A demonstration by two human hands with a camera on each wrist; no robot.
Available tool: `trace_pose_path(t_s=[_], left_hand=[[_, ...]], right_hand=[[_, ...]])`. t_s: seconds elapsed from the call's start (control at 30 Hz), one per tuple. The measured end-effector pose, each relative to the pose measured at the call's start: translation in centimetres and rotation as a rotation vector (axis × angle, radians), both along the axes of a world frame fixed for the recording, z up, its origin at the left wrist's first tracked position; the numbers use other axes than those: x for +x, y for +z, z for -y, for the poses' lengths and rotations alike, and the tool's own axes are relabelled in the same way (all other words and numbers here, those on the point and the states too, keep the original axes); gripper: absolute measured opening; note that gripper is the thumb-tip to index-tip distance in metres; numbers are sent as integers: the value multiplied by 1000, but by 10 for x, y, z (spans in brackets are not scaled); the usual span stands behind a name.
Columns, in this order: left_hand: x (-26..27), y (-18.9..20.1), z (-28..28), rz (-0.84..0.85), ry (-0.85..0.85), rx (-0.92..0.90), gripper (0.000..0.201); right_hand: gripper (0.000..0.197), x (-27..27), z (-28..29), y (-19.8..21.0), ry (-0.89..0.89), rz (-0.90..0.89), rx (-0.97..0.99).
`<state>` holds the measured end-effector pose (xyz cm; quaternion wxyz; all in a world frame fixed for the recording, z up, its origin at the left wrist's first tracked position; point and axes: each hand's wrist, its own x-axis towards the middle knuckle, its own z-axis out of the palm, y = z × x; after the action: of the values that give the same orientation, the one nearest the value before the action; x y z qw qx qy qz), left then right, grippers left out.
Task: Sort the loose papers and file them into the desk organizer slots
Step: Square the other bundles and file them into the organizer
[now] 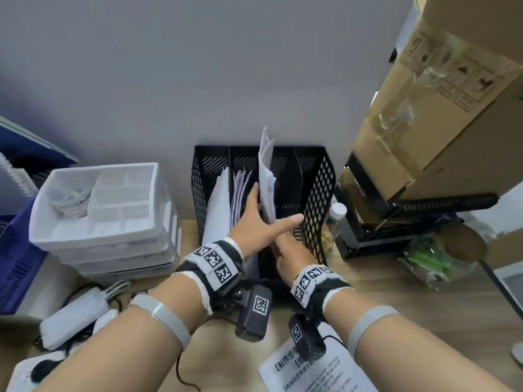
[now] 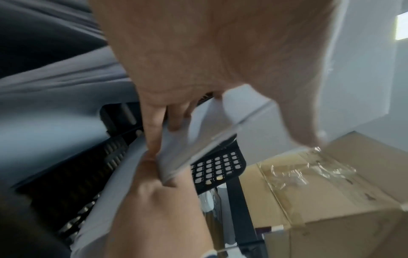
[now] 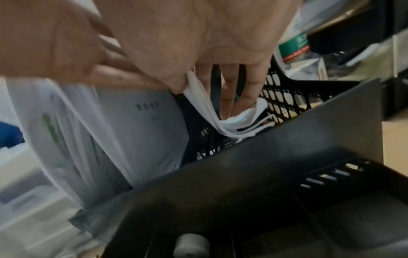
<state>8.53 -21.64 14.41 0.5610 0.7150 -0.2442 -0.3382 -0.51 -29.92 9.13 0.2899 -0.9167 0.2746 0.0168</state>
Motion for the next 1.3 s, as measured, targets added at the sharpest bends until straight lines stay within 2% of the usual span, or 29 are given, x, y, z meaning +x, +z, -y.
trace_pose_path(t_s=[0.03,0.07,0.17,0.27,0.4,0.5,0.6,0.67,0.73,0.83,0.97,1.03,1.07,1.1,1.17,1.27,1.3], left_hand=[[2,1,1,89,38,46,115],[3,2,3,170,69,87,104],[3,6,2,340,137,162,52],[-1,7,-2,426,128,172,40],[-4,1,0,445,112,225,26],[-1,1,-1,421,124,256,27],[-1,-2,-4,457,129,271,25],[-7,-10,-5,470,124,287,15],[-19,-11,-6,433,130,289,17],[-37,-14,-4,474,103,374,31],[-52,-25,-11,418,37,473,21],[-61,-35,-18,284,-9,498,44],[-66,-40,-23,165,-33,483,55],[-74,-46,-28,38,-58,469,61],[-90,-68,-38,-124,-151,521,59],[-110,-111,-54,-32,-308,771,30],[-117,-128,-60,16,-331,863,36]], right_hand=[[68,1,-3,0,-5,-19,-1],[68,3,-4,-2,-13,9,-4],[83,9,-10,-4,-21,60,30],[90,14,-5,-12,-26,50,83],[78,15,5,-22,-40,-184,36],[73,13,11,-23,-78,-242,-36],[65,13,14,-28,-158,-182,-75],[60,12,18,-32,-255,-103,-14],[59,6,19,-34,-324,-13,78],[53,-11,11,-31,-275,122,186],[32,-56,5,-31,-254,123,208],[18,-92,9,-38,-327,139,198],[15,-110,12,-43,-378,132,195],[14,-130,16,-52,-435,97,190],[15,-174,21,-72,-511,-75,165],[32,-227,19,-99,-455,-542,125],[42,-241,15,-105,-437,-645,130]])
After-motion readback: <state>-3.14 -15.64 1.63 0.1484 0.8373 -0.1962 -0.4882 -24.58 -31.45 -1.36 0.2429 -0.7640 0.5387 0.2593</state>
